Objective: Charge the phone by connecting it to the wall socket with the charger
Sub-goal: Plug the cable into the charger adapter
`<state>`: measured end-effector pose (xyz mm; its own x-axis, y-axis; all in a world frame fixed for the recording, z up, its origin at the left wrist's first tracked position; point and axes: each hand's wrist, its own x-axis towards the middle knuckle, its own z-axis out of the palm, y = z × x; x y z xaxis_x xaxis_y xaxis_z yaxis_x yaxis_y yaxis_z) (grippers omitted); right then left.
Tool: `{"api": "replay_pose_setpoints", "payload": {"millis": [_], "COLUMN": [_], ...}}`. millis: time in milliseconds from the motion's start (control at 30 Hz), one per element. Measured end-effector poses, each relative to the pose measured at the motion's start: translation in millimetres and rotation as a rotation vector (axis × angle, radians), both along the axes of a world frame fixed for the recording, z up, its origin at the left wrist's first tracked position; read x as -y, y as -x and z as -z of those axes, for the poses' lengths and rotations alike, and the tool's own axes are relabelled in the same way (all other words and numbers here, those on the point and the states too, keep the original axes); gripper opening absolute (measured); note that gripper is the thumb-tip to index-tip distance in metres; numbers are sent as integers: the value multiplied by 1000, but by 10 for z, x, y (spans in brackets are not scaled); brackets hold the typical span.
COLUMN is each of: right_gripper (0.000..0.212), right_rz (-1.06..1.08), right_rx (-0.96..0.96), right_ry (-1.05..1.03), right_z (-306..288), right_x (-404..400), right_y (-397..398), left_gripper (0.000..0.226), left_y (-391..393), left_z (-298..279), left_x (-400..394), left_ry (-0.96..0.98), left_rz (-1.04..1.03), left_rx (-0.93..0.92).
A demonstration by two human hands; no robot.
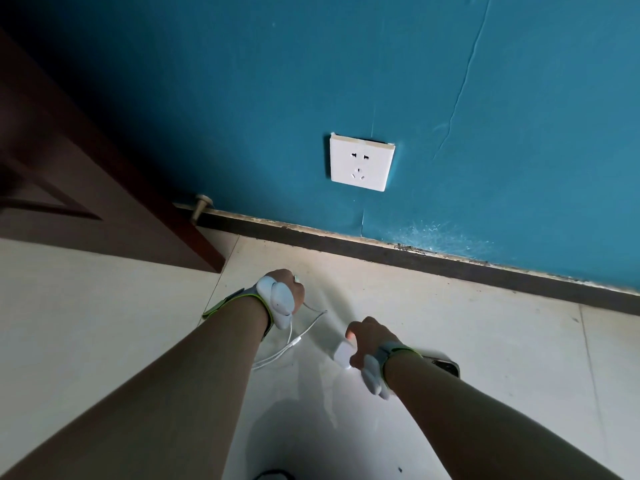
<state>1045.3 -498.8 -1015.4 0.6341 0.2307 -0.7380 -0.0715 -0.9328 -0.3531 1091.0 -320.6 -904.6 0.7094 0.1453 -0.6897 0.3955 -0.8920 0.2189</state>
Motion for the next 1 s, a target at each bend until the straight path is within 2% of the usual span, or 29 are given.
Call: {"api": "replay_pose_setpoints", "payload": {"millis": [67, 100, 200, 333, 400, 600, 700, 767, 867, 900, 1000], "right_gripper": [61, 63, 72, 72, 67, 70, 70, 62, 34, 34, 56], "right_rz": [2, 3, -32, -111, -72, 73, 136, 219, 304, 313, 432], "right_rx": [-19, -32, -17, 52, 46, -20, -44, -66, -48, -45, -89], "right_ry": [-22, -26, 4, 65, 58, 2, -27, -87, -122, -127, -230], "right_z": [39, 57, 102, 184, 203, 217, 202, 179, 24, -37, -213], "right_x": [-31, -43, -80, -188, -240, -283, -295, -290, -267, -258, -166], "right_y": [-9, -11, 14, 77, 86, 28, 4, -36, -218, -301, -532], "left_gripper": [34, 34, 34, 18, 10, 17, 10, 8, 9, 11, 20], "left_y": [-14, -9, 9, 45, 51, 66, 70, 82, 87, 74, 16], "left_z": [-57, -45, -51, -107, -119, -113, -104, -85, -93, -109, -187], "left_x": [-16, -20, -35, -50, -90, -130, -119, -114, -91, -84, -14], "left_ry": [153, 189, 106, 214, 217, 184, 159, 160, 164, 184, 272], "left_rz": [-135, -154, 59, -16, -32, 17, 60, 75, 69, 33, -62], "left_rx": [-62, -12, 27, -37, -56, -105, -132, -139, -137, -135, -90]}}
